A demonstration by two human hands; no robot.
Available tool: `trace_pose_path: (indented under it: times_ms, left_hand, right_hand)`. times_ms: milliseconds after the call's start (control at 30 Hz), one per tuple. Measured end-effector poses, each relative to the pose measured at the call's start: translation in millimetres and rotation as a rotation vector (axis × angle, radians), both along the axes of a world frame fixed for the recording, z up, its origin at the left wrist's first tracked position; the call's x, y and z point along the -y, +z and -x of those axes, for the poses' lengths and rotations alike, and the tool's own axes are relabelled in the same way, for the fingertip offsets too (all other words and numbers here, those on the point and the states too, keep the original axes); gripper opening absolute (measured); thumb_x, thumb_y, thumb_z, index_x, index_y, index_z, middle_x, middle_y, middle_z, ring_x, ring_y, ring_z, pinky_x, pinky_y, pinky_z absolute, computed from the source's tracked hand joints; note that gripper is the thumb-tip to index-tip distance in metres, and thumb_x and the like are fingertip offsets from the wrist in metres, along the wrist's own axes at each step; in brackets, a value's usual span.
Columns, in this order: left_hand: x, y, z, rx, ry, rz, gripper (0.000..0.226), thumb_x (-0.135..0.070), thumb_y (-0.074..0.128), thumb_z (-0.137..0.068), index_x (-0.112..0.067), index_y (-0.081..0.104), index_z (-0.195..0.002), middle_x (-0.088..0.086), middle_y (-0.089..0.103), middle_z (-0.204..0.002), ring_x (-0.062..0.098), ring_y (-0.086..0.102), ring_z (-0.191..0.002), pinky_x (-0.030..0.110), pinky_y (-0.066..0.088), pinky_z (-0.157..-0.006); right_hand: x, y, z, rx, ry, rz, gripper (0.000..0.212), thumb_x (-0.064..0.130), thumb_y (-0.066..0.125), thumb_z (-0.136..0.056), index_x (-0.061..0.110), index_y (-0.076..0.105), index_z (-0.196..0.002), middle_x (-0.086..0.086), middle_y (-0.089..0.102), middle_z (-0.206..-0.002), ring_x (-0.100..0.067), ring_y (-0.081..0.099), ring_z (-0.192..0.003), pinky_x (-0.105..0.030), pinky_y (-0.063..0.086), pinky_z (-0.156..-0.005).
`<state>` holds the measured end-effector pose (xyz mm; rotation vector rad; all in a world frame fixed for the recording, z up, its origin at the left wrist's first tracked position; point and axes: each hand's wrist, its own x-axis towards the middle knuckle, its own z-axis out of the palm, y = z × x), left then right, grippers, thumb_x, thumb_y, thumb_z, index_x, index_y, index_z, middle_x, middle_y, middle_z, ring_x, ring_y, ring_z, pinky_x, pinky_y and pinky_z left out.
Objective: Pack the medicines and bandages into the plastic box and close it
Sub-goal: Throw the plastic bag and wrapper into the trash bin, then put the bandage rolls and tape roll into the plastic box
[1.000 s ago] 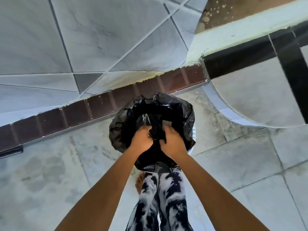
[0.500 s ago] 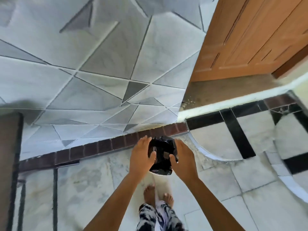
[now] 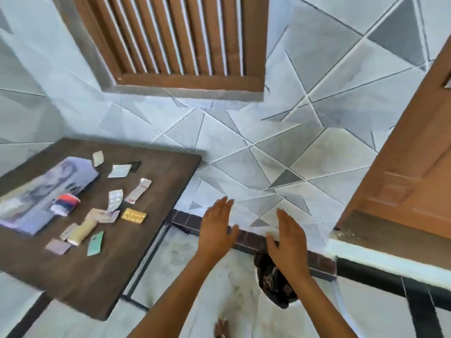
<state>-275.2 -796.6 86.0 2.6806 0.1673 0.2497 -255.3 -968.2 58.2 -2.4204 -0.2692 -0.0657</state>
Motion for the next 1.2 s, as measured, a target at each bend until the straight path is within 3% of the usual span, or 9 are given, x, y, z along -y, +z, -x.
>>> trace_pose_path:
  times_ms: [67,233,367,467,634,867,1201]
  left_hand:
    - [-34.0,8.2,28.6,0.022,0.141,-0.022,0.062,-0.03,0.051,-0.091,-0.02,0.024,-0.146,-0.001,0.021,-0.157,0.016,0.016,-0.146,0.033,0.012,-0.12]
    - [-55.4,25.5,46.2,0.0,0.213,-0.02,0.063,-0.034,0.053,-0.09,-0.024,0.025,-0.145,-0.004,0.02,-0.158,0.015,0.016,-0.146,0.035,0.014,-0.121]
    - [-128.0,40.7,106.3,0.067,0.448,-0.056,0.063,-0.035,0.052,-0.09,-0.024,0.025,-0.146,-0.003,0.023,-0.157,0.014,0.018,-0.145,0.033,0.015,-0.12]
    - [-178.7,42.1,136.4,0.043,0.558,-0.055,0.064,-0.037,0.051,-0.09,-0.026,0.023,-0.146,-0.004,0.021,-0.157,0.016,0.019,-0.145,0.034,0.017,-0.119]
    - [-252.8,38.3,165.7,0.007,0.596,-0.052,0.064,-0.037,0.052,-0.09,-0.027,0.023,-0.146,-0.005,0.021,-0.158,0.015,0.017,-0.146,0.036,0.013,-0.121]
    - [-356.4,37.3,192.1,0.045,0.583,-0.052,0.063,-0.037,0.056,-0.089,-0.026,0.028,-0.144,-0.003,0.027,-0.156,0.016,0.023,-0.145,0.036,0.017,-0.122]
    - [-463.4,30.9,168.4,0.04,0.542,-0.001,0.062,-0.039,0.053,-0.089,-0.027,0.028,-0.144,-0.004,0.027,-0.156,0.017,0.024,-0.144,0.035,0.018,-0.12]
  right_hand:
    - [-34.9,16.2,8.0,0.057,0.125,-0.038,0.06,0.021,0.057,-0.088,0.011,0.03,-0.141,-0.013,0.036,-0.148,-0.031,0.035,-0.137,-0.042,0.024,-0.115]
    - [-62.0,19.0,8.6,0.094,0.129,-0.026,0.062,0.021,0.061,-0.086,0.009,0.033,-0.14,-0.016,0.04,-0.146,-0.033,0.039,-0.134,-0.044,0.03,-0.112]
    - [-151.0,34.0,31.6,0.167,0.364,-0.079,0.062,0.013,0.069,-0.078,0.003,0.043,-0.133,-0.02,0.052,-0.136,-0.038,0.051,-0.123,-0.048,0.043,-0.103]
    - [-210.7,40.0,52.4,0.194,0.462,-0.092,0.063,0.014,0.068,-0.078,0.003,0.042,-0.134,-0.021,0.05,-0.137,-0.038,0.049,-0.125,-0.049,0.042,-0.104]
    - [-289.5,42.5,85.2,0.204,0.487,-0.039,0.061,0.018,0.066,-0.08,0.006,0.042,-0.134,-0.017,0.049,-0.139,-0.035,0.047,-0.127,-0.047,0.038,-0.106]
    - [-387.3,44.5,111.2,0.158,0.469,0.021,0.063,0.026,0.057,-0.087,0.014,0.028,-0.142,-0.007,0.035,-0.15,-0.024,0.033,-0.139,-0.036,0.027,-0.114]
    - [-491.9,34.1,92.6,0.098,0.413,0.067,0.062,0.028,0.054,-0.089,0.018,0.025,-0.143,-0.004,0.033,-0.152,-0.02,0.029,-0.141,-0.035,0.028,-0.116]
